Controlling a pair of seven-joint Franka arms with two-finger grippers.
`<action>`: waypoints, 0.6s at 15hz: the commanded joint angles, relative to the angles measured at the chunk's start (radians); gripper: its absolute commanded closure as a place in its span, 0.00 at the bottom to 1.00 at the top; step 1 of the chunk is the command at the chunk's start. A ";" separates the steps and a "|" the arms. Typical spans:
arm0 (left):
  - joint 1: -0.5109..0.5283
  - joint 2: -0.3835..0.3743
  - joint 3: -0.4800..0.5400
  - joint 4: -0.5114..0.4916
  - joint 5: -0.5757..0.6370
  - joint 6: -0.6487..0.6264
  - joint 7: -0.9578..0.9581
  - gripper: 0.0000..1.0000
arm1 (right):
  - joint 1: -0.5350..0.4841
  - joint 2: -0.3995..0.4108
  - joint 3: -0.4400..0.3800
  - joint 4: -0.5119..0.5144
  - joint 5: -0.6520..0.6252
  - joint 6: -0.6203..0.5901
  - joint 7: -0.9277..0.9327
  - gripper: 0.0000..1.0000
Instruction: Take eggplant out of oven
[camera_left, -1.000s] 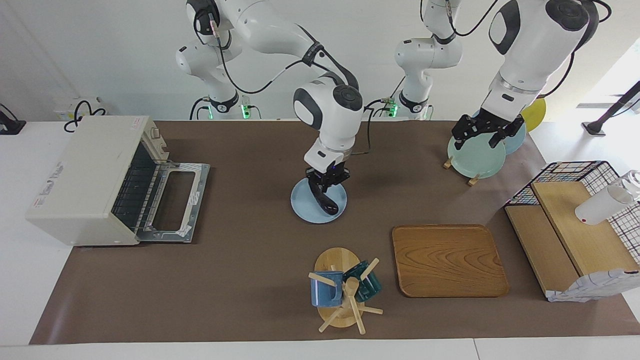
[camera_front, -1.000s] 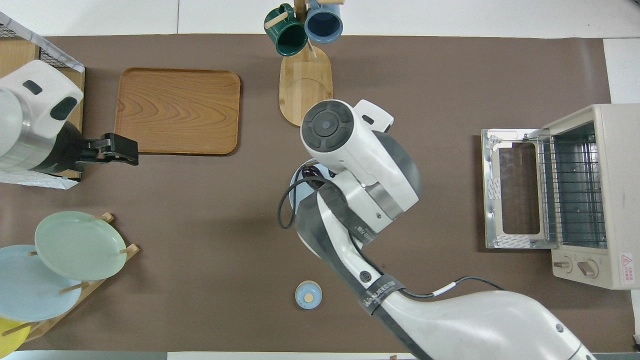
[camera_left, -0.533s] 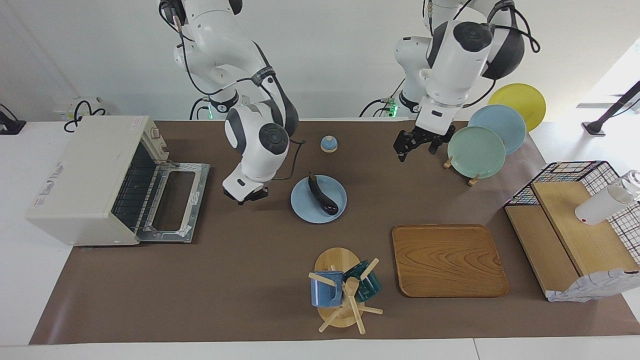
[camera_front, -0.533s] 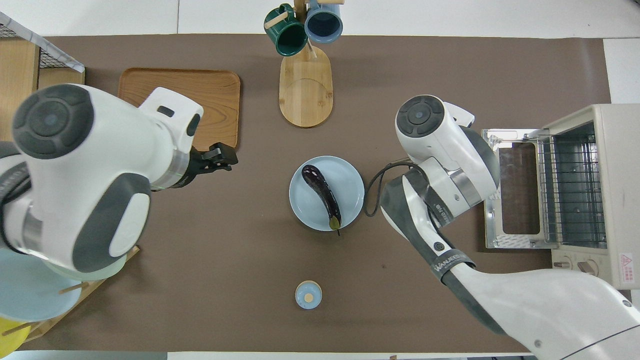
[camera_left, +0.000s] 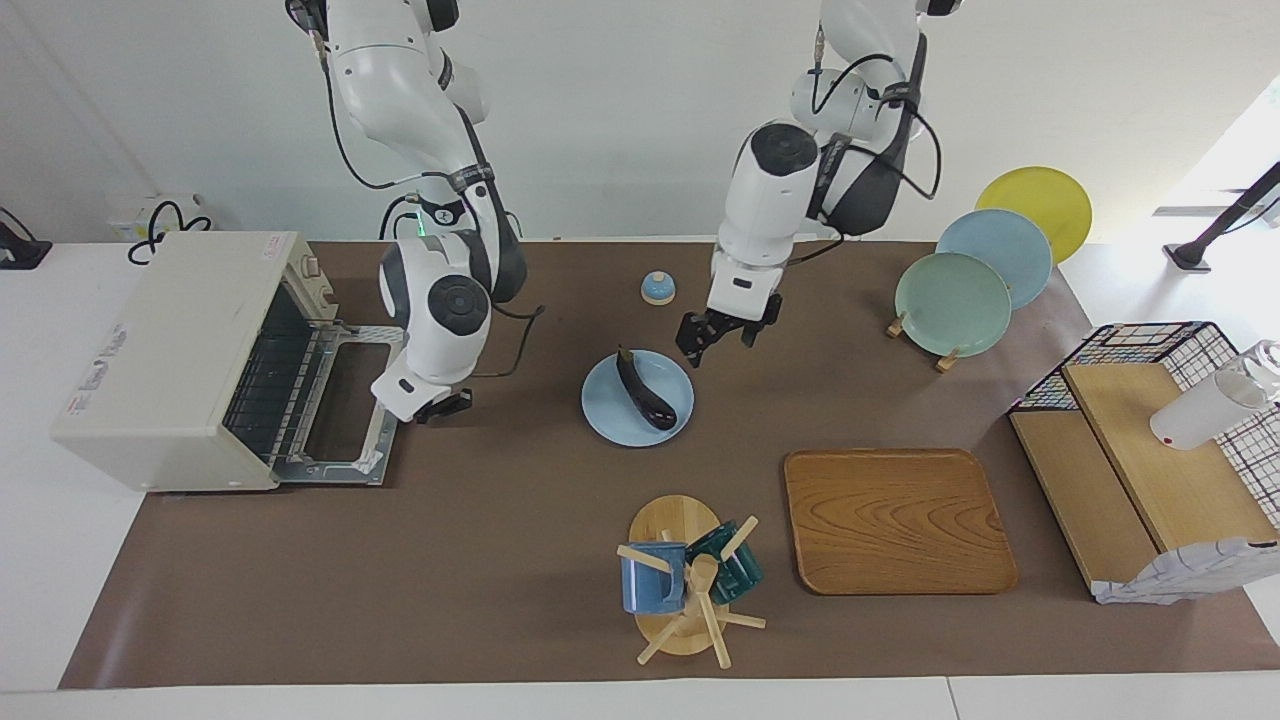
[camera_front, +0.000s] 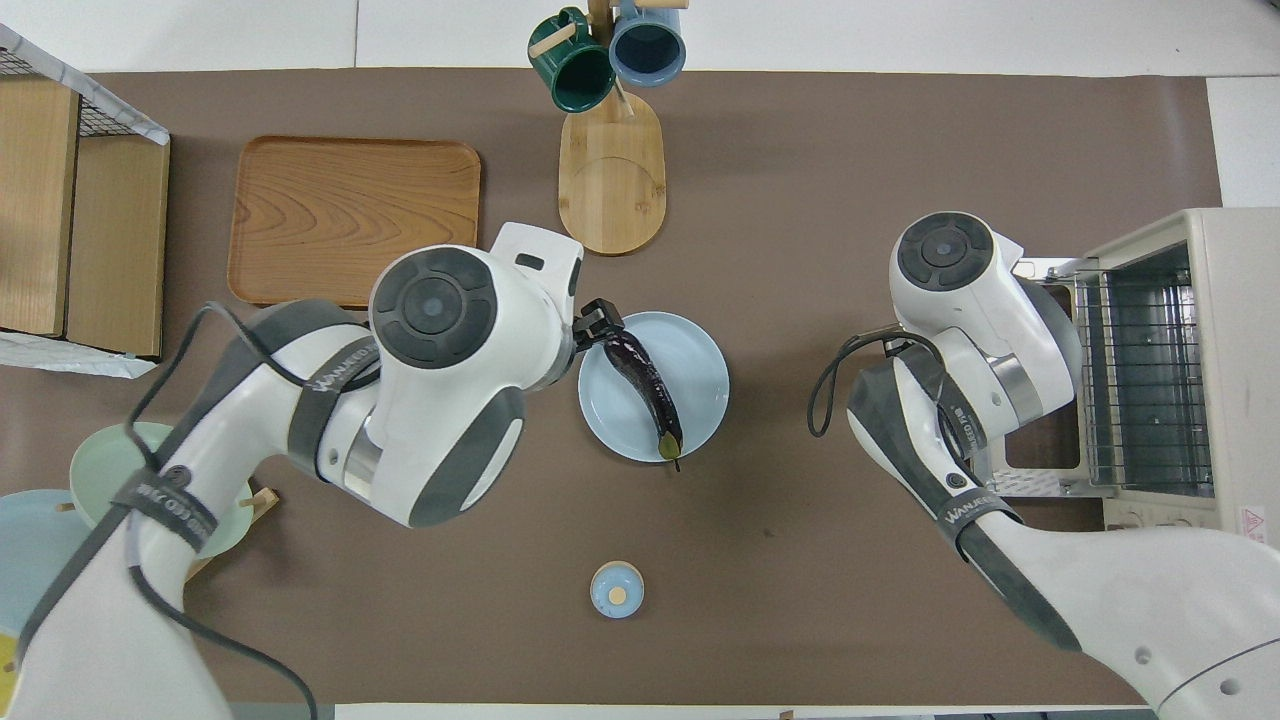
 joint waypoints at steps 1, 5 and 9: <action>-0.058 0.079 0.021 0.030 0.002 0.048 -0.069 0.00 | -0.032 -0.037 0.014 -0.047 -0.020 0.019 -0.016 1.00; -0.083 0.116 0.021 0.030 0.005 0.058 -0.087 0.00 | -0.025 -0.037 0.012 -0.012 -0.060 -0.050 -0.091 1.00; -0.083 0.124 0.021 0.023 0.005 0.078 -0.087 0.04 | -0.095 -0.075 0.014 0.087 -0.069 -0.166 -0.249 1.00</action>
